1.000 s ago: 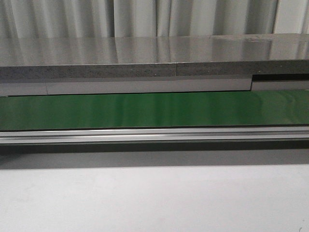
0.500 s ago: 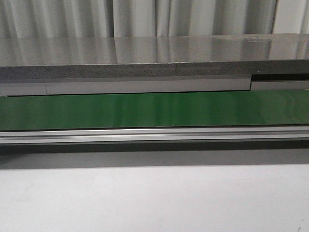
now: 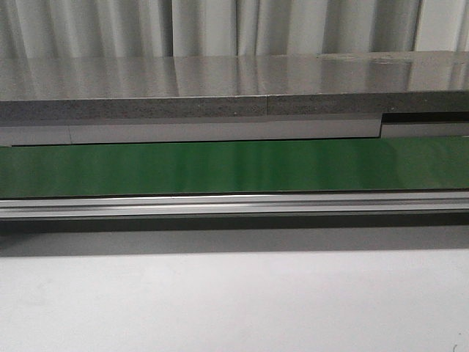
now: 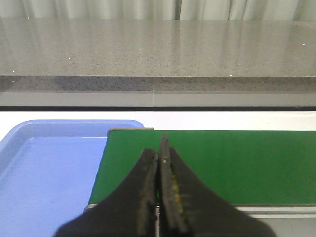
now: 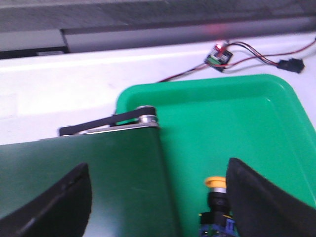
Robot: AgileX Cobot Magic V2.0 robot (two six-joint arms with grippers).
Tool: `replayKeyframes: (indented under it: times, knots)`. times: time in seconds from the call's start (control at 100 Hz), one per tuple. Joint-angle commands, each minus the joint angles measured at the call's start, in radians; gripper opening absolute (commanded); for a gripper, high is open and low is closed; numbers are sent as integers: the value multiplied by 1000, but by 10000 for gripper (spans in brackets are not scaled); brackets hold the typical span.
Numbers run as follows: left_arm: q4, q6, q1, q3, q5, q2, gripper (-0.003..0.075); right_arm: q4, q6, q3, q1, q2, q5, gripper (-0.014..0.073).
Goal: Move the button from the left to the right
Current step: 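Carry the button with the right gripper over the green tray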
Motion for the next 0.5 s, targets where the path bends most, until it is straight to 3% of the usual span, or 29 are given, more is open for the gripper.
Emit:
replayKeyframes:
  times: [0.0, 0.2, 0.4, 0.49]
  knots:
    - [-11, -2, -8, -28, -76, 2, -20, 14, 0, 27, 46, -126, -72, 563]
    - [-11, -2, -8, -28, -76, 2, -20, 38, 0, 168, 131, -367, -94, 561]
    - [-11, -2, -8, -28, -76, 2, -20, 39, 0, 306, 159, -628, -22, 560]
    - [-11, -2, -8, -28, -76, 2, -20, 39, 0, 364, 159, -740, -4, 519]
